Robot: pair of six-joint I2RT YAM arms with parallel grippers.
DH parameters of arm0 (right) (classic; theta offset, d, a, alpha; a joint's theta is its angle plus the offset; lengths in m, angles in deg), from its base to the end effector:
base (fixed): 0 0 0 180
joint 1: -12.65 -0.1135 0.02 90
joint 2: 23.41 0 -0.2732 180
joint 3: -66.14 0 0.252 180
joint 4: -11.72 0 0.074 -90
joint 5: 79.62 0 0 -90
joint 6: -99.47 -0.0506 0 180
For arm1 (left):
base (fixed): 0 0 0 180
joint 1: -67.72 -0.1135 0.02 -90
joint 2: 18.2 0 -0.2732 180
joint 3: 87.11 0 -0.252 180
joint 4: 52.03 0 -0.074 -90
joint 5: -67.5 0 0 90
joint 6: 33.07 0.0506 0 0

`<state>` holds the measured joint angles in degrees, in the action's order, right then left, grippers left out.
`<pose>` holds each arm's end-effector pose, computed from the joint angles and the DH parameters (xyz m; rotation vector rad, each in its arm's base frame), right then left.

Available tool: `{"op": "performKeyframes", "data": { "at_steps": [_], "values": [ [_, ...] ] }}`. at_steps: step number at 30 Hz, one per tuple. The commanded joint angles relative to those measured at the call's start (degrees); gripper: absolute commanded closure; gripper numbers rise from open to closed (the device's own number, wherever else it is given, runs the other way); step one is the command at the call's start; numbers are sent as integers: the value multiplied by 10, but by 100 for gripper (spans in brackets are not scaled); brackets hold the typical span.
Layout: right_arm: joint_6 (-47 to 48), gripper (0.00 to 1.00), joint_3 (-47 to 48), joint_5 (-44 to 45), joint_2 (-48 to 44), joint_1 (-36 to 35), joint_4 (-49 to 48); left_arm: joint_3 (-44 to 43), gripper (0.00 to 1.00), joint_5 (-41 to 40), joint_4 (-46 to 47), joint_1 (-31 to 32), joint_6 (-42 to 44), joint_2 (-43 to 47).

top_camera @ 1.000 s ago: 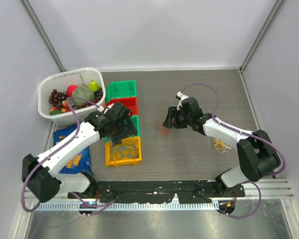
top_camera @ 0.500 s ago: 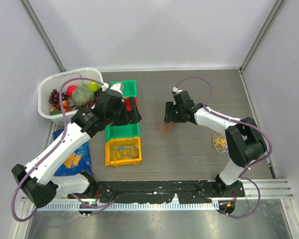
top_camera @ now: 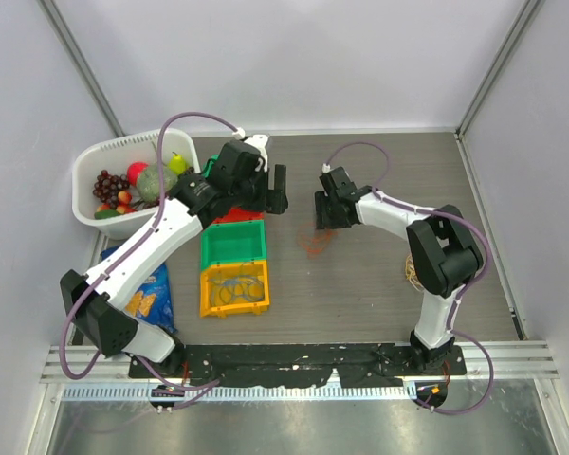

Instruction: Untangle the cables

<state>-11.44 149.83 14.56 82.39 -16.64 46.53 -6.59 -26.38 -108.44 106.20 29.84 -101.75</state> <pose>0.3470 0.1904 0.1772 -0.1605 2.5736 0.2396 0.2576 -0.2004 0.3733 0.1950 2.3222 -0.5156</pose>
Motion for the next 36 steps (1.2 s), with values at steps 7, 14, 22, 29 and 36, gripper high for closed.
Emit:
{"op": "performKeyframes", "data": {
  "at_steps": [7, 14, 22, 29, 36],
  "values": [
    [32, 63, 31, 17, 9, -1, 9, -48, 18, -24, 31, -2, 70, -18],
    [41, 95, 48, -8, -29, 0, 10, -49, 18, -52, 25, -2, 96, -9],
    [85, 99, 71, -144, -142, 3, -24, -34, 8, -28, 66, -13, 91, -7],
    [71, 99, 87, -270, -196, 5, -81, -4, 2, 30, 155, -18, 100, 6],
    [55, 99, 144, -350, -188, 4, -124, -29, 15, 78, 161, -20, 128, -2]
  ]
}}
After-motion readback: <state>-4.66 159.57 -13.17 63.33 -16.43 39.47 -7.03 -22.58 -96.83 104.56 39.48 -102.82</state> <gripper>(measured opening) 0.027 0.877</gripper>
